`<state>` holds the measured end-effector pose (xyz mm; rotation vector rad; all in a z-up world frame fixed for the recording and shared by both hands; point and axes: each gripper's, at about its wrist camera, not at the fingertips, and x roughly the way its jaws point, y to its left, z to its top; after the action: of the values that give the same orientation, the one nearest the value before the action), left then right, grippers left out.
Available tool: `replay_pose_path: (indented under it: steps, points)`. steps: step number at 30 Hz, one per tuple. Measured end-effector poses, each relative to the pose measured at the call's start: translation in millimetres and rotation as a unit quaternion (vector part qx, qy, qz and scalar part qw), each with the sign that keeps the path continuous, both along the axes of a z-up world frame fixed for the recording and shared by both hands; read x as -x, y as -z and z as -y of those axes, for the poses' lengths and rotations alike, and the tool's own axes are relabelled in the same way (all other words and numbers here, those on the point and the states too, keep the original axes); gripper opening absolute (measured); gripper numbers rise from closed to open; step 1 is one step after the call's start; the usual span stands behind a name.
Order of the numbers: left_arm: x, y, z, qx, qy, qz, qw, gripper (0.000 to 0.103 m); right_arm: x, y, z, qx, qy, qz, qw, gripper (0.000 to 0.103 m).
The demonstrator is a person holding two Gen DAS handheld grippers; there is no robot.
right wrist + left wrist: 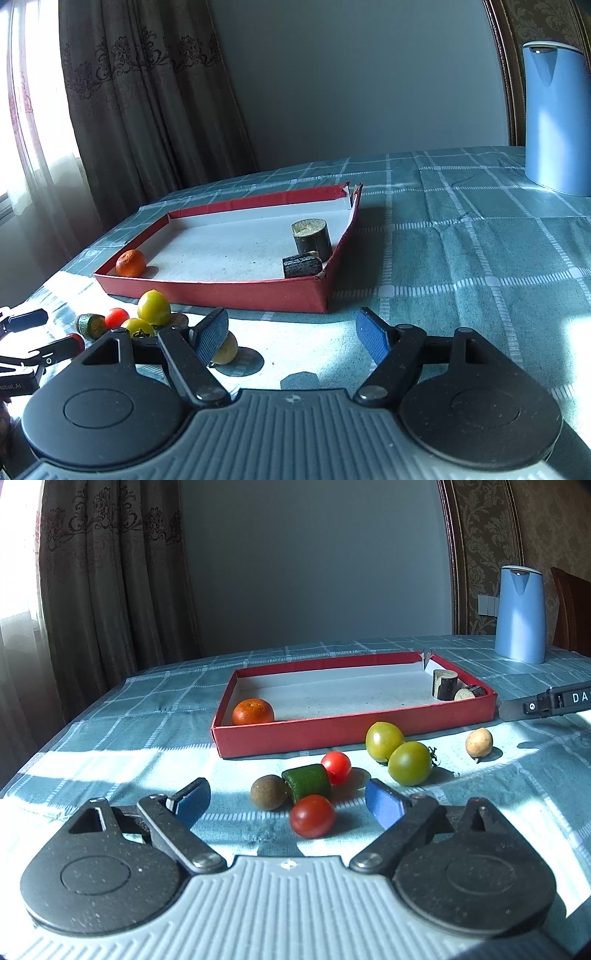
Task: Organize fruits
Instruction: 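Grasp the green tomato with the left gripper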
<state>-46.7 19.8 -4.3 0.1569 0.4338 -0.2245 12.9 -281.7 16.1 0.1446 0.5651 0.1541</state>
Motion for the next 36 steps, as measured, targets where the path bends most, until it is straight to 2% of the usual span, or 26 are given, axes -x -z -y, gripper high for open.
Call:
replay_pose_path:
  steps: [3,5,7,9,12,14,16,19,23,25,26,30,34,36]
  points:
    - [0.8,-3.8,0.0,0.017,-0.001,0.004,0.9998,0.09,-1.7,1.2,1.6,-0.005,0.002,-0.006,1.0,0.076]
    - [4.0,-8.0,3.7,0.032,0.019,0.007,0.9993,0.09,-2.8,1.7,2.0,-0.007,0.0,-0.01,1.0,0.076]
    - [7.9,-10.3,13.0,0.01,0.026,0.031,0.9991,0.09,-3.2,2.0,2.5,-0.009,0.0,-0.012,1.0,0.076]
    - [3.2,-12.4,18.1,-0.002,0.028,0.037,0.9989,0.089,-2.7,2.2,3.1,-0.012,0.001,-0.011,1.0,0.076]
    - [-8.8,-14.7,19.7,0.006,0.042,0.015,0.999,0.082,-3.6,2.8,2.3,-0.011,0.0,-0.015,1.0,0.076]
    - [-14.0,-13.3,20.9,0.006,0.04,0.008,0.9991,0.081,-3.2,2.8,2.4,-0.012,0.0,-0.014,1.0,0.076]
    - [-17.0,-13.7,24.4,0.009,0.038,0.002,0.9992,0.074,-3.7,3.1,2.3,-0.012,-0.001,-0.016,1.0,0.078]
    - [-13.5,-16.7,35.8,0.028,0.077,-0.004,0.9966,0.074,-4.0,3.2,1.8,-0.011,-0.001,-0.017,1.0,0.08]
    - [-13.7,-12.4,66.9,0.002,0.102,-0.004,0.9948,0.074,-3.9,3.5,4.6,-0.019,0.003,-0.017,1.0,0.08]
    - [-19.4,-7.4,79.7,-0.008,0.104,-0.019,0.9943,0.074,-3.6,3.5,5.2,-0.021,0.004,-0.017,1.0,0.08]
    - [-22.2,-5.5,83.4,-0.01,0.108,-0.027,0.9938,0.072,-3.3,3.3,5.2,-0.021,0.004,-0.016,1.0,0.08]
    - [-33.3,-0.4,91.2,-0.013,0.109,-0.06,0.9921,0.054,-2.4,2.8,5.5,-0.022,0.003,-0.013,1.0,0.08]
    - [-38.0,3.0,90.4,-0.013,0.104,-0.075,0.9917,0.054,-2.3,2.6,5.4,-0.023,0.003,-0.012,1.0,0.08]
    - [-38.5,3.3,89.1,-0.01,0.101,-0.075,0.992,0.049,-2.6,2.5,5.3,-0.022,0.003,-0.013,1.0,0.08]
